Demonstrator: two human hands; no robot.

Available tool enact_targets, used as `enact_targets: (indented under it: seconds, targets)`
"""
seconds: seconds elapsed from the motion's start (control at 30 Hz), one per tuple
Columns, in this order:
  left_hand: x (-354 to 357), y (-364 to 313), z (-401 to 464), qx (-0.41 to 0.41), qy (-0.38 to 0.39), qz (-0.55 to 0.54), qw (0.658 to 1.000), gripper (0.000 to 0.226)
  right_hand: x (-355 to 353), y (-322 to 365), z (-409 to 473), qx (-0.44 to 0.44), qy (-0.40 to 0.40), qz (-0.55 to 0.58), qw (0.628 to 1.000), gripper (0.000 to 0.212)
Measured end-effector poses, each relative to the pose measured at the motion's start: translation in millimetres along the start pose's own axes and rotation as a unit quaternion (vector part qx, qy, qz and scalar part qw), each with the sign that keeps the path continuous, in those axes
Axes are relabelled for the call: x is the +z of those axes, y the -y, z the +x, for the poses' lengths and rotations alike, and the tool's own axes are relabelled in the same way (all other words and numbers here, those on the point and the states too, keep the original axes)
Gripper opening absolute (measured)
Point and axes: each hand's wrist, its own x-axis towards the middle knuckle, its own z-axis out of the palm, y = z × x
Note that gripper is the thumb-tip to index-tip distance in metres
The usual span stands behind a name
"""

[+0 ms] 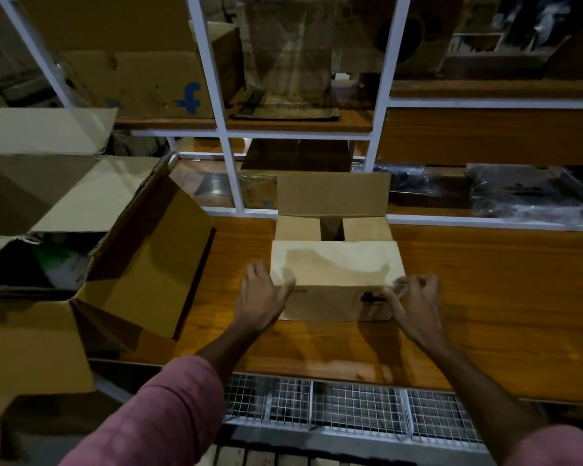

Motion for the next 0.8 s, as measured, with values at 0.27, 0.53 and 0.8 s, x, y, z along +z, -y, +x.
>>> enact_targets:
  seconds: [0.27,0.53,0.8]
  targets:
    - [8.2,-17.2,13.9,0.074,0.082,0.083,0.990,0.068,-5.2,33.3,21.3,-0.016,0.080,-0.028,0.996,0.078]
    - [16.3,-7.3,13.3,0.105,0.068,0.175,0.977,0.052,-1.7,34.1,25.3,-0.023,0.117,-0.100,0.988,0.090]
    - [25.0,-13.8,20.9,0.050,-0.010,0.178,0.983,0.044,11.8,35.0,28.4,-0.015,-0.034,-0.156,0.987,0.043]
